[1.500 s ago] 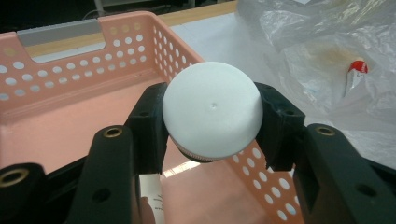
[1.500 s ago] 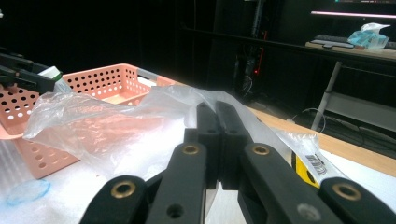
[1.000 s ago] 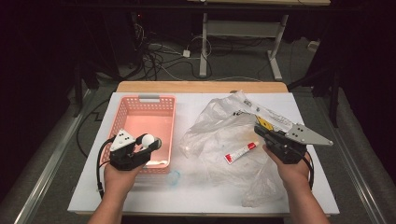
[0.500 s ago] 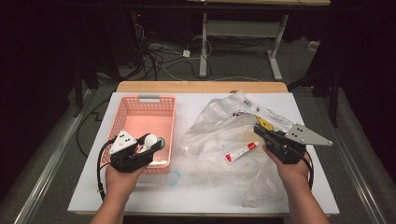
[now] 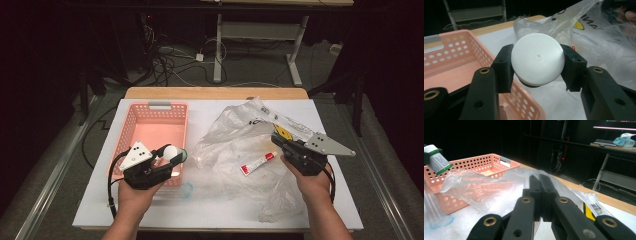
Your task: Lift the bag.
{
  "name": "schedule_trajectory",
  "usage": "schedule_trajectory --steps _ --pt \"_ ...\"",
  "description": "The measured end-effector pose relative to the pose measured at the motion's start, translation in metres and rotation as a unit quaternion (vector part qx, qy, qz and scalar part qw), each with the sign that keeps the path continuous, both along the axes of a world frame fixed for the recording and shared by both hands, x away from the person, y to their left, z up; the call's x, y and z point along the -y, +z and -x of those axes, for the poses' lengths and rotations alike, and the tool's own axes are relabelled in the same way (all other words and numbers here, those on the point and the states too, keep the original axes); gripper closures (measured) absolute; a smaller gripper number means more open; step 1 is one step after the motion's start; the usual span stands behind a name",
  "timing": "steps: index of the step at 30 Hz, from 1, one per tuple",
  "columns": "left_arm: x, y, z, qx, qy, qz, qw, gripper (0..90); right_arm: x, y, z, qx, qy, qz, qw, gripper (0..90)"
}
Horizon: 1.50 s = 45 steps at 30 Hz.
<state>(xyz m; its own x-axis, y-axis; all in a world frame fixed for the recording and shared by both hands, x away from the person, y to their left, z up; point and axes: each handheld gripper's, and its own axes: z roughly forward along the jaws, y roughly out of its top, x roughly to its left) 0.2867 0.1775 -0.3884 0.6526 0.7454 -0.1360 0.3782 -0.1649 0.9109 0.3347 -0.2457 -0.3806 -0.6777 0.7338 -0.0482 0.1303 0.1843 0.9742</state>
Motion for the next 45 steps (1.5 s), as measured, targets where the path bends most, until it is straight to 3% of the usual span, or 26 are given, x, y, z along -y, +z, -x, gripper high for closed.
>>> schedule_trajectory --steps 19,45 --pt "0.034 0.006 0.015 0.006 -0.062 0.005 0.9981 48.8 -0.002 0.0 0.001 -0.001 0.002 0.003 1.0 90.0" --pt "0.078 -0.008 0.023 -0.002 -0.116 -0.023 0.993 48.8 -0.004 -0.001 0.001 0.0 0.005 0.007 1.0 90.0"
